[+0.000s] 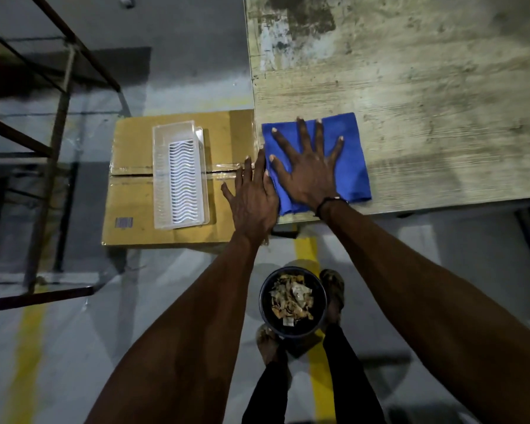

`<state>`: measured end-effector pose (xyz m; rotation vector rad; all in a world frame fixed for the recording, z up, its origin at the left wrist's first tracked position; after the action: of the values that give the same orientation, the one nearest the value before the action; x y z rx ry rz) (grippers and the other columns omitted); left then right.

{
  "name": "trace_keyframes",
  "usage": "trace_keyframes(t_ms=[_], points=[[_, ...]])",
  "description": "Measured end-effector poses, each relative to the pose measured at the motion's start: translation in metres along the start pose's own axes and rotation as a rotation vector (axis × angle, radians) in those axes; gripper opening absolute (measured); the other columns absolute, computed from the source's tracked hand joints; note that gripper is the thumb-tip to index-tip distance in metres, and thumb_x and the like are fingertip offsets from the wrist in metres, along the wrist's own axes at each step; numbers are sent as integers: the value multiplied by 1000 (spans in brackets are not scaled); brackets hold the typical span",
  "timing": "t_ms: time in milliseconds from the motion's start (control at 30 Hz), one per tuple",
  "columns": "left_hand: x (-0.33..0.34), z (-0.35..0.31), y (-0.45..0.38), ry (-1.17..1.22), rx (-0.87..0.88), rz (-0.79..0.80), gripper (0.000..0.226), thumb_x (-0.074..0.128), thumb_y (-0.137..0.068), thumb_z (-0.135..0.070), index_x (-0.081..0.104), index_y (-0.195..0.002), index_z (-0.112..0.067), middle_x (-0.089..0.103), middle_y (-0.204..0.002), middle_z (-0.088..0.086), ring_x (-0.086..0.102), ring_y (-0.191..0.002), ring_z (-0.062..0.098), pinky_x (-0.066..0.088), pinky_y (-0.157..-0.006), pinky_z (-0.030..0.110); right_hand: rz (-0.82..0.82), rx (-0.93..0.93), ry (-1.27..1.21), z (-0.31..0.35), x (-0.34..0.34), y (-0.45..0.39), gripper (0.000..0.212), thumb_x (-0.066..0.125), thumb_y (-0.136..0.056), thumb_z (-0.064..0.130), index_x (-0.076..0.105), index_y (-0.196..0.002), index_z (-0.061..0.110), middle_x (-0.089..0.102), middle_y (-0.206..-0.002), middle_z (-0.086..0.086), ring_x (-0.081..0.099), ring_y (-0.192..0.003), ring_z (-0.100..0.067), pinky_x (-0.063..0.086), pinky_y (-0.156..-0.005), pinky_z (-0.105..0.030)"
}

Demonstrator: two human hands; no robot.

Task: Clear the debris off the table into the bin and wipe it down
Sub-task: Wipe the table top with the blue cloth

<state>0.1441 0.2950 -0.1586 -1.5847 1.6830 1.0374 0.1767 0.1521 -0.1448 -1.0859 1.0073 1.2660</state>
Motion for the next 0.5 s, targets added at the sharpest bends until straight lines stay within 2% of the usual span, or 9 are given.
trace_keyframes(t_ms=[167,300,400,500], points=[[-4,-3,3,61,7,1,56,27,-114,-40,18,-168,-32,40,-167,5,33,-156,25,6,-126,67,-45,-16,21,2,1,56,58,22,-108,63,21,-165,49,12,-178,-4,6,-164,-38,1,-120,-75],[-3,0,0,87,0,-10,55,30,-114,-44,19,-167,-34,46,-163,2,39,-152,25,9,-126,68,-36,-46,18,-2,2,21,61,25,-105,67,24,-164,51,16,-177,-3,11,-163,-39,4,-119,-76],[1,4,-2,34,34,-15,62,41,-113,-43,13,-167,-38,41,-166,-1,37,-153,23,11,-125,69,-20,-33,-10,-6,1,-13,62,28,-104,68,26,-163,50,18,-177,-4,13,-162,-40,6,-119,-78],[1,3,-3,-64,30,-15,64,40,-112,-45,8,-167,-40,24,-174,2,26,-159,25,15,-123,71,-23,-18,-12,-6,2,-4,62,28,-104,68,26,-164,50,18,-177,-3,12,-163,-39,3,-120,-77]])
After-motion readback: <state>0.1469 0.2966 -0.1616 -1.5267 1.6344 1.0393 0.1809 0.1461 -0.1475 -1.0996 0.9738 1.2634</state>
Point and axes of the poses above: each hand's wrist, its own y-axis away from the middle knuckle, its own x-axis out of the palm, z = x × y, the point moved 4 cm from there along -y, towards the middle knuckle
